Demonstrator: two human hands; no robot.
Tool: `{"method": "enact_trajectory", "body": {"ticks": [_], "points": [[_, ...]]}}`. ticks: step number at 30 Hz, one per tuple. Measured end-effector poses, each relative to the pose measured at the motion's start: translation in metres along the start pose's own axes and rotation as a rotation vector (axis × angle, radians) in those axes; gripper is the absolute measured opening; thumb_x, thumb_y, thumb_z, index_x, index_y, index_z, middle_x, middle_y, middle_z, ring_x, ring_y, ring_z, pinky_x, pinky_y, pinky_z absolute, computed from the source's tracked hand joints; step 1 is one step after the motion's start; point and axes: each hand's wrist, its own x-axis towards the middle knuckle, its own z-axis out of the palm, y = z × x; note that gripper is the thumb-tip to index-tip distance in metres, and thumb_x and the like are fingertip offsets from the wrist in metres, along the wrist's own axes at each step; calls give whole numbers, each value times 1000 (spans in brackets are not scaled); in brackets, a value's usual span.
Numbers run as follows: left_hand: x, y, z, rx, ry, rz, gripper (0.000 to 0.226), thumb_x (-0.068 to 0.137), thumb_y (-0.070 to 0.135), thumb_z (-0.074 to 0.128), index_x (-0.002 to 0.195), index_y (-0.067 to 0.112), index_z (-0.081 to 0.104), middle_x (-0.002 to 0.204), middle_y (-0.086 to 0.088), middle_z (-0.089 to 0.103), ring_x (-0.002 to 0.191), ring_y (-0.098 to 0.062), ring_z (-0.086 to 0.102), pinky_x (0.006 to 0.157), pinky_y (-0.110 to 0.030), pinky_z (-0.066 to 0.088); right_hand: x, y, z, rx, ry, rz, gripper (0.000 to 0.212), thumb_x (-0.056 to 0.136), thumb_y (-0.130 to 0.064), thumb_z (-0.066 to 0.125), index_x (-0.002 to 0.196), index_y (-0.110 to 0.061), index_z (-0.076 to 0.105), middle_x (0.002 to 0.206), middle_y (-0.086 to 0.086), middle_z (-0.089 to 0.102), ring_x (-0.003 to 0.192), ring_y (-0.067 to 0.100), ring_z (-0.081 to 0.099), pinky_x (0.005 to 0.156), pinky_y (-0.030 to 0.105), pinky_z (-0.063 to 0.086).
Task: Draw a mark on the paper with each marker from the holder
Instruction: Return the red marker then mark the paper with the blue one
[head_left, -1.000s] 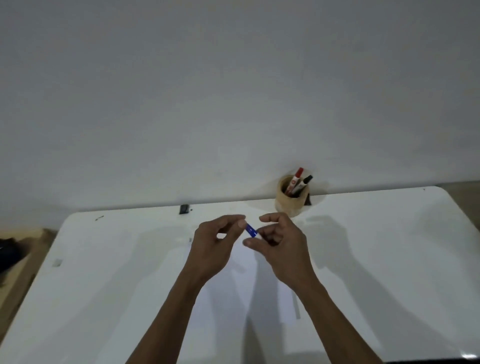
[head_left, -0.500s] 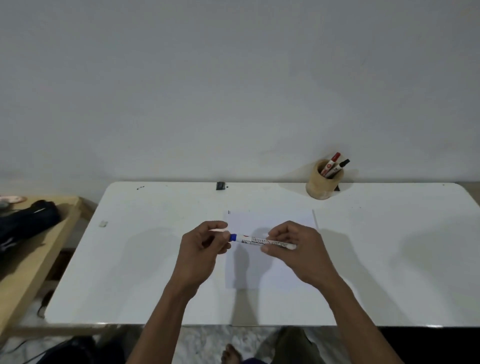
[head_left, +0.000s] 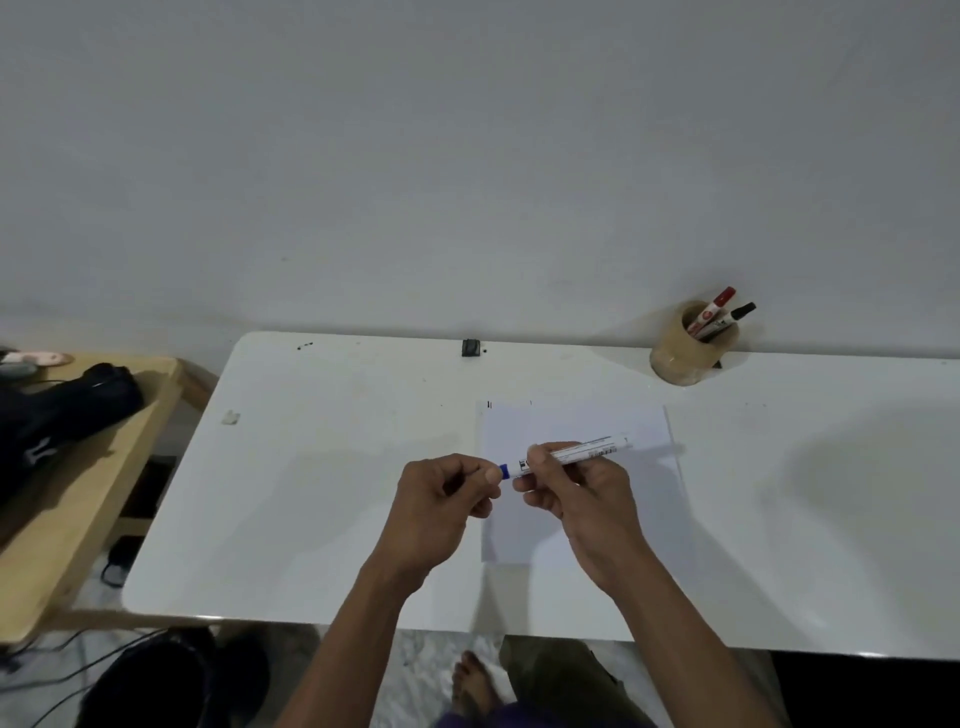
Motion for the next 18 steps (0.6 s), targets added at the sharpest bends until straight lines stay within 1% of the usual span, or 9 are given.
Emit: {"method": "enact_trajectory", "body": {"ticks": [2, 5, 7, 9, 11, 12, 14, 15, 18], "points": [[9, 0, -5, -53, 28, -43, 17, 93, 18, 67, 85, 6, 77, 72, -6, 72, 62, -15, 61, 66, -27, 55, 14, -2, -2, 85, -11, 8, 12, 86, -18, 73, 89, -7, 75, 80, 12, 77, 76, 25, 75, 71, 30, 60], [28, -1, -19, -37, 128, -80, 16, 91, 17, 70, 84, 4, 76, 71, -6, 69, 61, -15, 59, 69, -31, 55, 41, -12, -12, 208, 56, -5, 12, 81, -19, 73, 86, -9, 75, 78, 10, 75, 70, 23, 72, 67, 28, 60], [45, -2, -27, 65, 195, -74, 9, 89, 17, 73, 84, 10, 76, 70, -3, 69, 61, -14, 58, 70, -33, 54, 59, -19, -20, 189, 68, -24, 8, 88, -15, 71, 89, -7, 73, 83, 12, 74, 73, 23, 72, 68, 29, 60], [66, 0, -30, 196, 274, -71, 5, 86, 21, 75, 84, 17, 75, 71, 2, 71, 61, -12, 60, 66, -27, 51, 74, -22, -23, 143, 66, -26, 7, 93, -12, 68, 94, -6, 72, 87, 13, 74, 77, 24, 72, 71, 31, 59], [88, 2, -27, 318, 341, -56, 6, 84, 22, 76, 87, 18, 73, 74, 4, 71, 64, -9, 62, 65, -21, 48, 87, -21, -22, 114, 65, -10, 7, 94, -12, 69, 96, -6, 72, 89, 14, 74, 79, 24, 72, 73, 34, 59], [100, 2, -25, 370, 362, -45, 7, 84, 20, 75, 88, 16, 73, 75, 3, 71, 66, -9, 63, 67, -22, 48, 93, -19, -20, 105, 69, 3, 7, 94, -13, 70, 97, -7, 73, 90, 14, 75, 79, 24, 72, 74, 35, 58], [124, -1, -22, 491, 375, -22, 6, 85, 17, 73, 89, 13, 72, 79, -1, 72, 71, -16, 64, 73, -26, 49, 104, -16, -19, 96, 79, 24, 9, 94, -13, 71, 98, -7, 73, 89, 13, 75, 79, 24, 73, 74, 35, 58], [137, -4, -21, 568, 371, -9, 6, 86, 17, 71, 90, 12, 72, 82, -4, 72, 73, -19, 64, 73, -25, 47, 109, -14, -20, 95, 82, 35, 9, 94, -14, 71, 98, -6, 73, 89, 13, 75, 79, 23, 73, 74, 35, 58], [164, -14, -20, 696, 353, 11, 7, 89, 14, 68, 95, 11, 71, 95, -8, 69, 76, -17, 57, 70, -17, 37, 117, -10, -22, 96, 87, 53, 8, 93, -14, 72, 96, -7, 73, 86, 12, 75, 78, 23, 73, 72, 33, 58]]}}
